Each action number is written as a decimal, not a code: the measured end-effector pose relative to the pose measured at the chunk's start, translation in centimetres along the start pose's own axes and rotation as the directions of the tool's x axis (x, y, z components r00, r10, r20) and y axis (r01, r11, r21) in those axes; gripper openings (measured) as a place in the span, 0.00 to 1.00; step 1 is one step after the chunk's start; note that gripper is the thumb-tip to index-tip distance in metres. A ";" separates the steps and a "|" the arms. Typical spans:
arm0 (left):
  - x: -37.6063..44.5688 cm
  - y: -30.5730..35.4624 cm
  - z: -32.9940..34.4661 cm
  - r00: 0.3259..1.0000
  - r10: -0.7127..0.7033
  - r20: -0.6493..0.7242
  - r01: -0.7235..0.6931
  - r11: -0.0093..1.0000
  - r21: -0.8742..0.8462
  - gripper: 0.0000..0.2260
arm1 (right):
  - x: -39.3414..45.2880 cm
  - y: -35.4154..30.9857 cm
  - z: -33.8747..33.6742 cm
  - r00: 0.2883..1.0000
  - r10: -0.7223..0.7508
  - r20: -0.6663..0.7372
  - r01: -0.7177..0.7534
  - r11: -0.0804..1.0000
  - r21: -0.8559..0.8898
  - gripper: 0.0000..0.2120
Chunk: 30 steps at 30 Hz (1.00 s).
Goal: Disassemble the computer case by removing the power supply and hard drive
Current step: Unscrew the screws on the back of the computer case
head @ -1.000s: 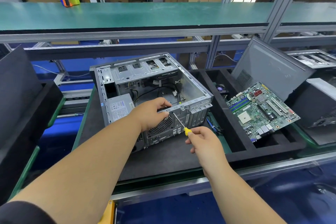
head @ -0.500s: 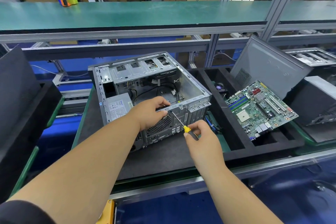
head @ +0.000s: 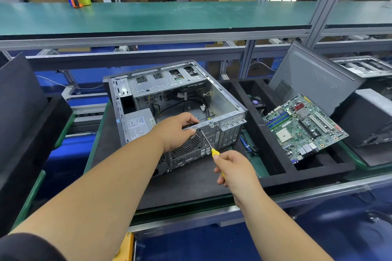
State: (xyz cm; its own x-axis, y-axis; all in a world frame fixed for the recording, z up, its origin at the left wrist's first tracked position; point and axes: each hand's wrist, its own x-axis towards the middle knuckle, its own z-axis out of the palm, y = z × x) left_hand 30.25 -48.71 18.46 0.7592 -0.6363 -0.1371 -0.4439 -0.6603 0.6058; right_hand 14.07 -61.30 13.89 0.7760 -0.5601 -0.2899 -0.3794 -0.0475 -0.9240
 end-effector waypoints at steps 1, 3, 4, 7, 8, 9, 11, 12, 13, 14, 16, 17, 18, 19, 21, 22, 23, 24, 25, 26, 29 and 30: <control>0.0 0.0 0.0 1.000 -0.001 0.001 0.001 1.000 0.000 0.11 | 0.0 0.1 0.0 1.000 -0.002 -0.007 0.002 1.000 0.001 0.08; 0.0 0.0 0.0 1.000 -0.002 0.001 0.002 1.000 -0.002 0.11 | 0.0 0.1 -0.1 0.999 -0.024 -0.029 0.024 1.000 0.000 0.08; 0.0 0.0 0.0 1.000 -0.002 0.001 0.002 1.000 -0.005 0.11 | 0.0 0.1 -0.2 0.998 -0.050 -0.043 0.049 0.999 -0.022 0.08; 0.0 0.0 0.1 1.000 0.000 -0.001 0.000 1.000 -0.009 0.11 | -0.4 -0.3 -0.6 0.976 -0.200 -0.090 0.169 0.948 -0.271 0.10; 0.0 0.0 0.0 1.000 0.001 -0.001 -0.001 1.000 -0.007 0.11 | -0.6 -0.5 -0.6 0.958 -0.271 -0.098 0.214 0.897 -0.387 0.10; 0.1 0.0 0.1 1.000 0.001 -0.002 -0.001 1.000 -0.004 0.11 | -0.8 -0.6 -0.7 0.935 -0.341 -0.098 0.253 0.834 -0.491 0.10; 0.1 0.0 0.1 1.000 0.000 -0.004 0.000 1.000 -0.004 0.11 | -1.1 -1.0 -0.7 0.885 -0.458 -0.085 0.303 0.705 -0.641 0.10; 0.1 0.0 0.1 1.000 0.000 -0.005 0.000 1.000 -0.004 0.11 | -1.2 -1.0 -0.6 0.863 -0.500 -0.076 0.321 0.656 -0.683 0.11; 0.1 0.0 0.1 1.000 0.001 -0.005 -0.001 1.000 -0.004 0.11 | -1.2 -1.0 -0.6 0.847 -0.527 -0.069 0.336 0.632 -0.699 0.11; 0.1 -0.1 0.1 1.000 0.002 -0.004 -0.002 1.000 -0.005 0.11 | -1.1 -0.9 -0.6 0.842 -0.536 -0.067 0.349 0.634 -0.690 0.10; 0.1 -0.1 0.1 1.000 0.001 -0.003 -0.001 1.000 -0.007 0.11 | -0.9 -0.7 -0.9 0.874 -0.480 -0.072 0.341 0.713 -0.613 0.08; 0.1 -0.1 0.1 1.000 0.001 -0.003 -0.001 1.000 -0.007 0.11 | -0.7 -0.7 -1.0 0.910 -0.410 -0.069 0.305 0.772 -0.557 0.06; 0.1 -0.1 0.1 1.000 0.001 -0.004 -0.001 1.000 -0.007 0.11 | -0.5 -0.9 -1.1 0.947 -0.315 -0.060 0.249 0.840 -0.482 0.05; 0.0 -0.1 0.1 1.000 0.001 -0.005 -0.001 1.000 -0.007 0.11 | -0.3 -1.0 -1.0 0.979 -0.201 -0.041 0.172 0.913 -0.371 0.06; 0.1 -0.1 0.1 1.000 0.004 -0.009 -0.004 1.000 -0.010 0.11 | 0.0 -1.4 -0.8 0.998 0.028 0.052 -0.026 0.999 -0.042 0.09; 0.1 -0.1 0.1 1.000 0.005 -0.010 -0.005 1.000 -0.013 0.11 | 0.1 -1.6 -0.8 0.985 0.124 0.117 -0.137 0.985 0.109 0.10; 0.1 -0.1 0.1 1.000 0.005 -0.011 -0.006 1.000 -0.016 0.11 | 0.2 -1.7 -0.9 0.963 0.200 0.182 -0.239 0.944 0.227 0.11; 0.1 -0.1 0.1 1.000 0.005 -0.012 -0.005 1.000 -0.018 0.11 | 0.3 -1.9 -1.0 0.935 0.256 0.245 -0.327 0.890 0.319 0.12; 0.1 -0.2 0.1 1.000 0.005 -0.013 -0.005 1.000 -0.018 0.11 | 0.3 -2.0 -1.2 0.907 0.290 0.306 -0.398 0.830 0.390 0.13; 0.1 -0.2 0.1 1.000 0.007 -0.012 -0.007 1.000 -0.017 0.11 | 0.2 -2.1 -1.3 0.881 0.306 0.362 -0.452 0.772 0.447 0.13; 0.2 -0.2 0.2 1.000 0.022 -0.012 -0.022 1.000 -0.018 0.11 | 0.3 -2.0 -0.9 0.870 0.278 0.408 -0.468 0.725 0.505 0.12; 0.2 -0.2 0.2 1.000 0.023 -0.013 -0.024 1.000 -0.020 0.11 | 0.3 -1.9 -0.7 0.890 0.261 0.374 -0.426 0.769 0.477 0.11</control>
State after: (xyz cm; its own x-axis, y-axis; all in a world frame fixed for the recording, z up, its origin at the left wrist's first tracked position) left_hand 30.38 -48.77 18.13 0.7545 -0.6465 -0.1130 -0.4520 -0.6367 0.6248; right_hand 14.71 -61.92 15.76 0.7801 -0.2018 -0.5922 -0.3820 0.5960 -0.7063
